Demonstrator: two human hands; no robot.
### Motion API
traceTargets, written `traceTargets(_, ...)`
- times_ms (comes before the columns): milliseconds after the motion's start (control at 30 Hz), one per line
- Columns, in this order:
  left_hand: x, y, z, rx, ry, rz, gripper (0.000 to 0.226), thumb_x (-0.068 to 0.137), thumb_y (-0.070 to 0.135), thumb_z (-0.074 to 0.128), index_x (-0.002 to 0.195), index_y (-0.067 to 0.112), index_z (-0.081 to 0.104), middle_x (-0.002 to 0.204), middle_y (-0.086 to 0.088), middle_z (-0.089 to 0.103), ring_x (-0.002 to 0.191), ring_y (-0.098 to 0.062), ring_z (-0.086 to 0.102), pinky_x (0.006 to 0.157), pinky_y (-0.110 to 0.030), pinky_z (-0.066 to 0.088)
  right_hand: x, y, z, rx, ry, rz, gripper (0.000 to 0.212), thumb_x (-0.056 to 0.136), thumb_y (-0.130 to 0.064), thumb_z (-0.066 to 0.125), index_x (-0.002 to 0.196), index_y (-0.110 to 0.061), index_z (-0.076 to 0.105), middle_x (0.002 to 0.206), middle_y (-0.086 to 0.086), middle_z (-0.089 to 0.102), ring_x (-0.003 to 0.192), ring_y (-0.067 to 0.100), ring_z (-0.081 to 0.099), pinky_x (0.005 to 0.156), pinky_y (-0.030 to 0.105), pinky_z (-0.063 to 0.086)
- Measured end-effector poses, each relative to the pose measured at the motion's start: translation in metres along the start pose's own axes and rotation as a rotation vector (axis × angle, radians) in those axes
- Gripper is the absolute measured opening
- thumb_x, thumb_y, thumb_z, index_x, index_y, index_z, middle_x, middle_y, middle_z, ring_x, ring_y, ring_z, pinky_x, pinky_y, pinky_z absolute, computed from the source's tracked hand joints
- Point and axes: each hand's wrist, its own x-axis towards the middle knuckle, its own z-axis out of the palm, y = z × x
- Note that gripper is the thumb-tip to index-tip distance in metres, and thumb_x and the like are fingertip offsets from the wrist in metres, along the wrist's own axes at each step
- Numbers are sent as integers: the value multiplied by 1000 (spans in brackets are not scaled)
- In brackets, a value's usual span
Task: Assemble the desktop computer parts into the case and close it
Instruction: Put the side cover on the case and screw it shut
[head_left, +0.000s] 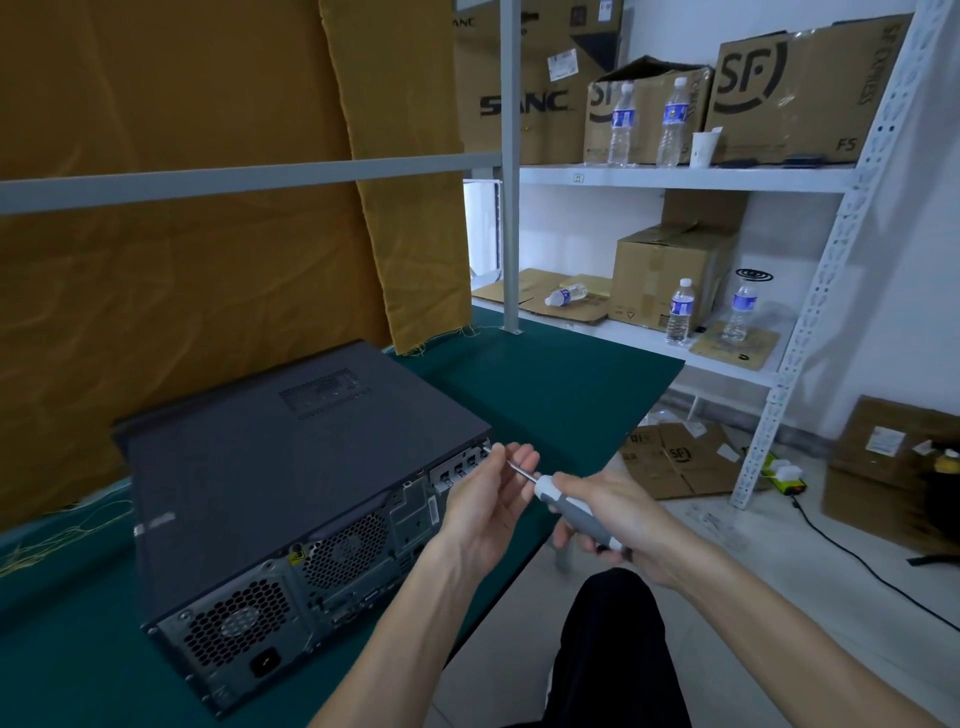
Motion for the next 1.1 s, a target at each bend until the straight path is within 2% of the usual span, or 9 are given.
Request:
traceTargets(100, 0, 4, -3, 31, -32, 18, 23, 105, 9, 53, 116, -8, 64, 103, -17, 77, 92, -21, 77, 66, -26, 61, -3, -4, 0, -6, -31, 9, 42, 88, -48, 73, 107, -11, 67, 74, 6, 73, 46, 12, 51, 38, 22, 30)
traceTargets(233, -1, 5, 2, 82, 47, 29, 15, 97, 9, 67, 101, -5, 69, 91, -15, 78, 81, -19, 78, 61, -23, 60, 0, 5, 3, -409, 246, -252, 27, 79, -37, 83, 94, -23, 64, 84, -1, 72, 62, 13, 64, 59, 32, 51)
traceTargets(433, -2, 7, -5, 168, -8, 32, 25, 102, 13, 61, 113, -8, 67, 103, -17, 77, 90, -20, 77, 68, -23, 61, -6, -5, -4, 72, -102, 134, 40, 96, -45, 64, 103, -6, 73, 80, 9, 75, 44, 10, 45, 35, 20, 25)
traceTargets(600, -3, 6, 2, 248, 81, 78, 23, 94, 17, 73, 95, -5, 73, 92, -15, 78, 74, -14, 74, 66, -20, 61, -9, 17, -1, -596, 327, -358, 23, 86, -43, 74, 95, -28, 59, 81, -7, 68, 64, 9, 62, 55, 29, 46)
traceTargets(667, -4, 8, 2, 339, 67, 112, 27, 98, 23, 69, 90, -2, 73, 91, -13, 78, 78, -17, 75, 68, -23, 61, -7, 15, 0, -445, 277, -330, 26, 95, -46, 61, 90, -21, 66, 72, -4, 72, 58, 11, 57, 57, 33, 47)
traceTargets(767, -11, 10, -7, 919, 104, 388, 39, 101, 38, 55, 78, 13, 73, 80, 2, 78, 72, -14, 74, 61, -29, 59, -5, 7, 0, 50, 14, 18, 44, 98, -48, 57, 97, -6, 71, 64, 6, 65, 41, 13, 34, 39, 22, 24)
traceTargets(833, -15, 17, -23, 1439, 278, 812, 21, 95, 38, 60, 83, 27, 73, 75, 15, 72, 72, -8, 66, 61, -31, 54, -4, 6, 0, 52, 9, 24, 40, 89, -44, 73, 105, -8, 64, 68, 7, 57, 39, 10, 29, 38, 20, 18)
traceTargets(900, -14, 30, -39, 1674, 363, 1174, 4, 91, 28, 72, 94, 28, 73, 86, 13, 70, 85, -15, 57, 71, -35, 49, -3, 8, -2, -26, 66, -35, 43, 79, -32, 84, 105, -12, 57, 68, 6, 53, 39, 10, 31, 38, 21, 21)
traceTargets(1100, -1, 52, -50, 1994, 415, 1082, 33, 94, 38, 71, 123, 23, 73, 119, 1, 66, 111, -29, 56, 92, -42, 44, -3, 4, -5, -135, 72, -51, 45, 95, -49, 63, 105, -5, 66, 71, 6, 73, 44, 12, 41, 43, 22, 25)
